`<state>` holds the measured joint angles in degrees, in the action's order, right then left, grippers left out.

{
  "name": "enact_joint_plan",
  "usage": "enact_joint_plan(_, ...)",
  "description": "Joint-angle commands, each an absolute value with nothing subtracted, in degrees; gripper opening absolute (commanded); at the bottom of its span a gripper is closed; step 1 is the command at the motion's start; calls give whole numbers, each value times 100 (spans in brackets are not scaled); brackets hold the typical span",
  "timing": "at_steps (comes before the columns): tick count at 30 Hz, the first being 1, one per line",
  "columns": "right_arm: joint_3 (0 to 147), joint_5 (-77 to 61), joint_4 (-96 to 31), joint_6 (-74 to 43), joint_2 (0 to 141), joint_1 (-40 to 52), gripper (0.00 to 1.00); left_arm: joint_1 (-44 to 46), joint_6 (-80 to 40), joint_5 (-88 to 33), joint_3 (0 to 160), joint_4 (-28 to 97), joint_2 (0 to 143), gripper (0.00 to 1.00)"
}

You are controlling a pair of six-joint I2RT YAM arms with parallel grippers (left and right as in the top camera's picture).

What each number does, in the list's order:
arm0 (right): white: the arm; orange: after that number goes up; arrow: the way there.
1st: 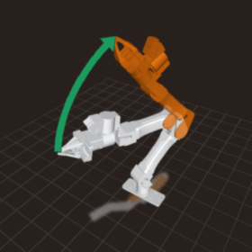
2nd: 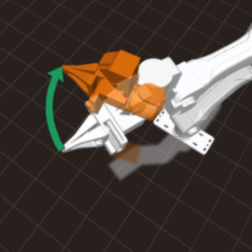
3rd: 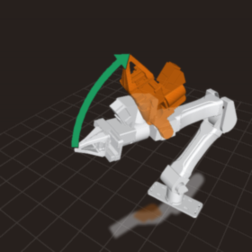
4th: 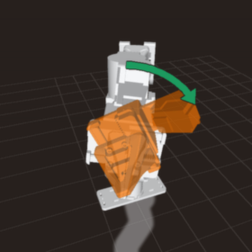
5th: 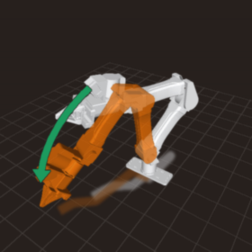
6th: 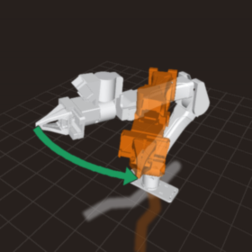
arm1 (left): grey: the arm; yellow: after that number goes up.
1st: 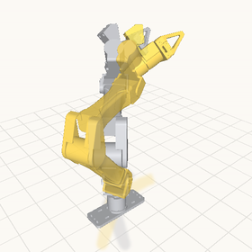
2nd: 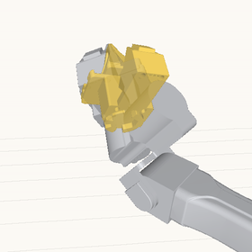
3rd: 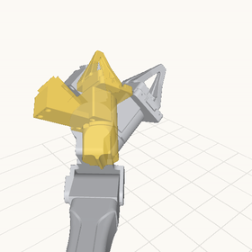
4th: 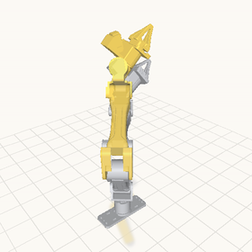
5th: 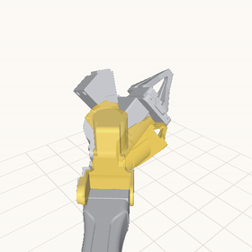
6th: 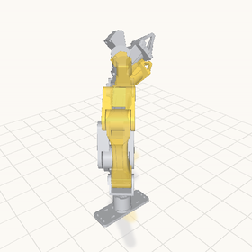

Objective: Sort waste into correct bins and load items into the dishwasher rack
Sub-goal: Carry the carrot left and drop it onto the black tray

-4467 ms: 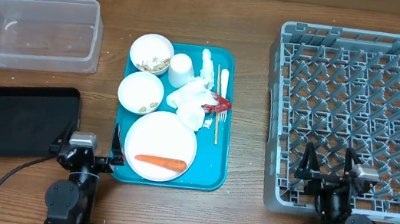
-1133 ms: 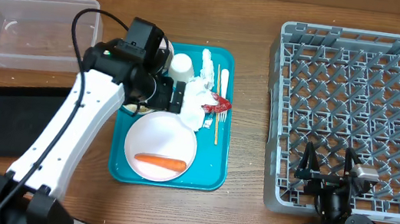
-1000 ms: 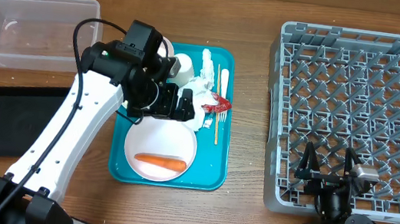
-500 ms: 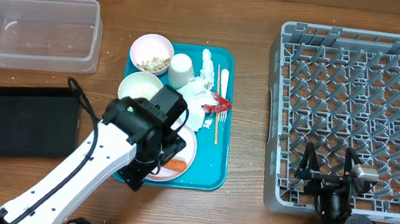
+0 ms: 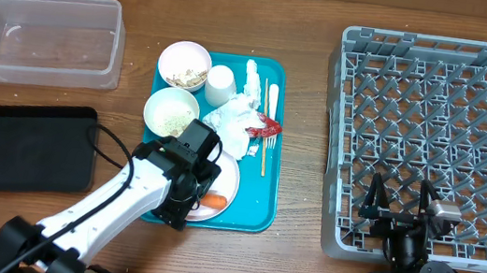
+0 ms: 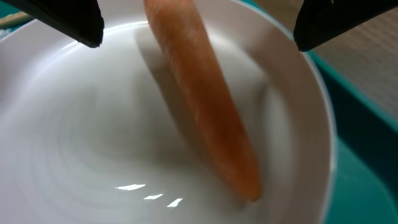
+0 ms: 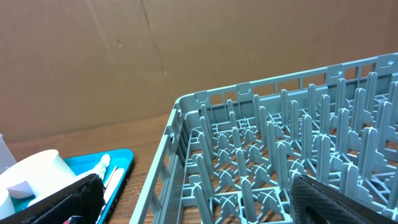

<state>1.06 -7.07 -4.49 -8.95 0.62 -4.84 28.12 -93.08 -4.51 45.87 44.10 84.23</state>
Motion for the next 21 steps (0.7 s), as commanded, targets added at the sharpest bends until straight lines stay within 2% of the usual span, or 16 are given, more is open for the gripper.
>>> enact_joint_plan(1,47,-690,-416,-871,16,-495,100,2812,-9432,-556,4523,4088,8665,100)
enact_joint_plan(11,47,-687,-416,-871,16,-495,100,2812,-9432,-714,4521,3741,9367,100)
enact_joint_plan(13,47,-687,-416,-871,16,-495,100,2812,-9432,-703,4521,3717,9454,92)
enact_joint_plan(15,47,-690,-416,-873,16,-495,100,2790,-9430,-600,4521,3719,9476,79)
enact_joint_plan(18,47,-687,-416,-871,16,-495,100,2711,-9426,-499,4521,3739,9476,67)
enact_joint_plan(21,47,-687,-416,-873,16,-495,100,2630,-9317,-329,4521,3767,9476,68)
